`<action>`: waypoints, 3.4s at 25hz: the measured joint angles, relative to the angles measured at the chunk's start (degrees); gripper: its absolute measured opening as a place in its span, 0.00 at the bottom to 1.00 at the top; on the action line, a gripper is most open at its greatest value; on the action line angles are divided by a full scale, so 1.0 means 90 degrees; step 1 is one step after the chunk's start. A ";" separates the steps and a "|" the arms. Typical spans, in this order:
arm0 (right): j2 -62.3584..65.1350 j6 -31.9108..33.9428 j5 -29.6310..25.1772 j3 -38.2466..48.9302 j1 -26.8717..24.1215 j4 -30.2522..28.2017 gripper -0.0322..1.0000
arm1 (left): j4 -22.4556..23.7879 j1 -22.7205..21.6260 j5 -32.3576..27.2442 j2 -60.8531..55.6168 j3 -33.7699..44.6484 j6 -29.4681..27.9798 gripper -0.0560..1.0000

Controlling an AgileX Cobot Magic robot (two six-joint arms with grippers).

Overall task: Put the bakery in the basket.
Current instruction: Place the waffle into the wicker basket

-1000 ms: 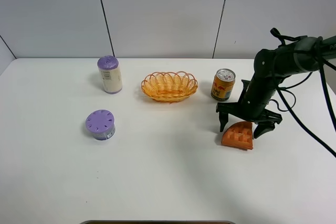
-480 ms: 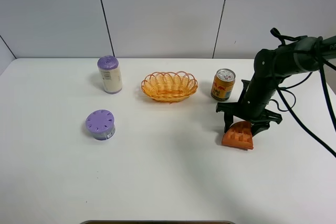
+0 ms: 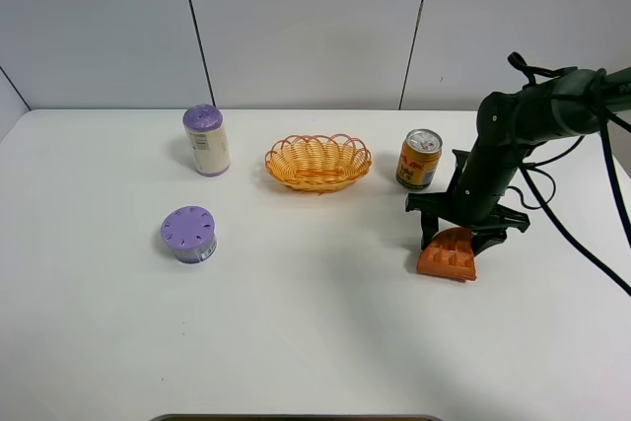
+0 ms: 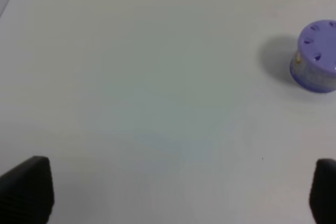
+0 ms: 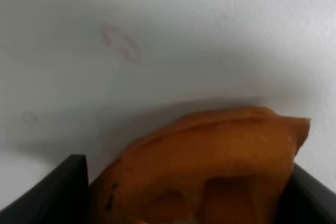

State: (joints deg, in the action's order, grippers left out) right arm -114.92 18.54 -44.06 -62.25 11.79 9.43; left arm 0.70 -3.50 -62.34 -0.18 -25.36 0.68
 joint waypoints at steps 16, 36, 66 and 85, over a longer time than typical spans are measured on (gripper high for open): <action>0.1005 -0.0943 0.0101 0.0000 0.0039 0.0244 0.66 | 0.0000 0.0000 0.0000 0.0000 0.0000 0.0000 0.99; 0.1061 -0.2117 0.0084 -0.2866 0.0713 0.1149 0.66 | 0.0000 0.0000 0.0000 0.0000 0.0000 0.0000 0.99; -0.1553 -0.2285 0.0932 -0.4112 0.1644 0.0983 0.69 | 0.0000 0.0000 0.0000 0.0000 0.0000 0.0000 0.99; -0.0338 -0.2264 -0.0409 -0.4112 0.1644 0.0660 0.91 | 0.0000 0.0000 0.0000 0.0000 0.0000 0.0000 0.99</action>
State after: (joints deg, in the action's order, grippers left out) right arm -117.96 -1.84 -47.74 -99.26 26.58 15.37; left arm 0.70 -3.50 -62.34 -0.18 -25.36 0.68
